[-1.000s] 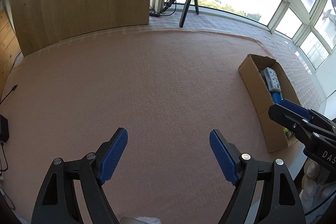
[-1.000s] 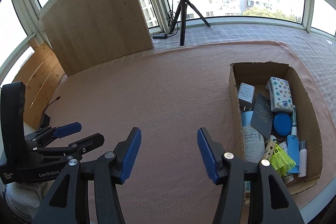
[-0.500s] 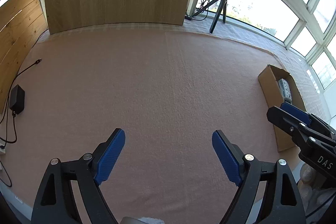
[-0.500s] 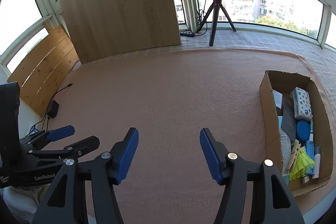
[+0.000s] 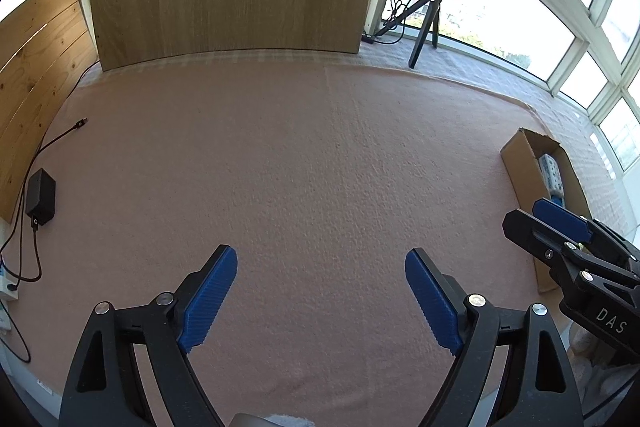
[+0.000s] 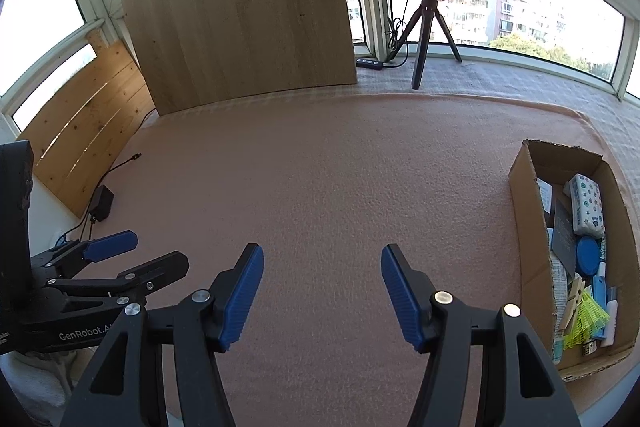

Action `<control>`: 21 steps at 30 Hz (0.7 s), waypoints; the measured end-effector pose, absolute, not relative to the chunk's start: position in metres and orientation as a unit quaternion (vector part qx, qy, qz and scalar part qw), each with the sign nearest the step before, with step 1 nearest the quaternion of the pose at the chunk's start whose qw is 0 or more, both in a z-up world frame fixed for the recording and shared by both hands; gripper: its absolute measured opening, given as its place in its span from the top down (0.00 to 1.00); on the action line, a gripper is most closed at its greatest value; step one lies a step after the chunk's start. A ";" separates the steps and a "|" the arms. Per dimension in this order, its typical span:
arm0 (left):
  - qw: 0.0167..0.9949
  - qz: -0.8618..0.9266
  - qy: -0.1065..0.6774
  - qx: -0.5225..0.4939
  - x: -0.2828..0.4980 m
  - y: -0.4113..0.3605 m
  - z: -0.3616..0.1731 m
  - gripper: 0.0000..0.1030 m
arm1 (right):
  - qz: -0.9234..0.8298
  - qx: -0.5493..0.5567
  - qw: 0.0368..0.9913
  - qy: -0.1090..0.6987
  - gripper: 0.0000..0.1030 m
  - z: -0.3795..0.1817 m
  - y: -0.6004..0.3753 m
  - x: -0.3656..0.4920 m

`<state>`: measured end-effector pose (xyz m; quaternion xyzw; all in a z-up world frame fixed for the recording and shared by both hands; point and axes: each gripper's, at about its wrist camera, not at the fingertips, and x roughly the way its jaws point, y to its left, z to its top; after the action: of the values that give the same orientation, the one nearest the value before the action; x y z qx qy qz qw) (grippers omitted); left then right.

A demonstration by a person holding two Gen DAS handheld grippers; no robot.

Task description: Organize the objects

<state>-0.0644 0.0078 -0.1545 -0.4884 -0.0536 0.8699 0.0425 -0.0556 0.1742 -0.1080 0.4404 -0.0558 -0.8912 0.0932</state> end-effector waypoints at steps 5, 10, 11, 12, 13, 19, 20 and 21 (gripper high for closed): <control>0.043 0.869 -0.051 -0.490 -0.069 0.010 -0.157 0.14 | -0.890 0.442 0.090 -0.059 0.44 -0.110 0.175 -0.057; 0.039 0.870 -0.051 -0.490 -0.068 0.009 -0.158 0.14 | -0.889 0.446 0.089 -0.054 0.44 -0.112 0.173 -0.057; 0.038 0.870 -0.050 -0.490 -0.069 0.009 -0.158 0.14 | -0.889 0.446 0.089 -0.052 0.44 -0.112 0.173 -0.056; 0.037 0.870 -0.049 -0.490 -0.069 0.009 -0.158 0.14 | -0.889 0.446 0.088 -0.050 0.44 -0.113 0.173 -0.056; 0.036 0.870 -0.050 -0.490 -0.068 0.008 -0.158 0.14 | -0.889 0.447 0.088 -0.048 0.44 -0.114 0.172 -0.056; 0.032 0.870 -0.044 -0.490 -0.064 0.007 -0.159 0.13 | -0.888 0.450 0.088 -0.046 0.42 -0.116 0.171 -0.053; 0.031 0.870 -0.043 -0.490 -0.064 0.007 -0.159 0.13 | -0.888 0.450 0.088 -0.045 0.42 -0.116 0.171 -0.053; 0.031 0.870 -0.043 -0.491 -0.064 0.007 -0.159 0.13 | -0.887 0.450 0.088 -0.045 0.40 -0.116 0.171 -0.052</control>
<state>-0.0635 0.0073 -0.1594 -0.4906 -0.0425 0.8698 0.0307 -0.0521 0.1706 -0.1159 0.4501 -0.0447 -0.8875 0.0879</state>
